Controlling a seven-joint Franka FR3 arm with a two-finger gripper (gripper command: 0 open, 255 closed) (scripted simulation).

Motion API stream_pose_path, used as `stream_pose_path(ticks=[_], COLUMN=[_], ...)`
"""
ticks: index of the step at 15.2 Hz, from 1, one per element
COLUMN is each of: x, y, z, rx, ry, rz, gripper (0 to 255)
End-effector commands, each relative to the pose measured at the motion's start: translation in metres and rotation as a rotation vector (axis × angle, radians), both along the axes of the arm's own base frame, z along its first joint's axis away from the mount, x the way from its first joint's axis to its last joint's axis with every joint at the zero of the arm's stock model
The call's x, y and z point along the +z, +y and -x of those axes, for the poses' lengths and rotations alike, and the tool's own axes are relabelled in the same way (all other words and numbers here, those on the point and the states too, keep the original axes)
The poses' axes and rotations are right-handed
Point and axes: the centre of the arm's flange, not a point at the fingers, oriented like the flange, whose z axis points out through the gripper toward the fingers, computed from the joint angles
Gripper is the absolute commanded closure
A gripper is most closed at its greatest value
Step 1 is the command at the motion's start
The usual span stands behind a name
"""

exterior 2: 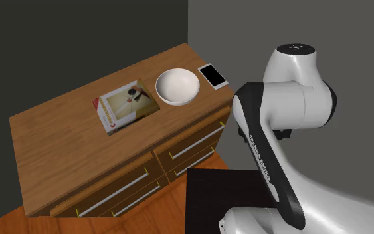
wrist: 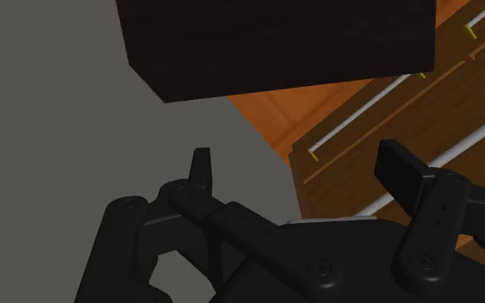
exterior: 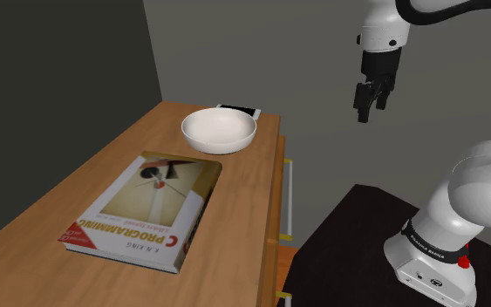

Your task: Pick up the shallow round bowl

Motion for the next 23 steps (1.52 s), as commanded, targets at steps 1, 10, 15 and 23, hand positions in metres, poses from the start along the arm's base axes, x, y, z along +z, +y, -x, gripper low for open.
stream_pose_path(ticks=[1, 10, 15, 23], x=[0.000, 0.009, 0.013, 0.018], y=[0.000, 0.078, 0.120, 0.186], z=[0.000, -0.092, -0.145, -0.229], rx=[0.000, -0.027, -0.041, -0.065], ry=[0.000, 0.023, 0.036, 0.056], rz=[0.000, 0.001, 0.002, 0.003], gripper=[0, 0, 0, 0])
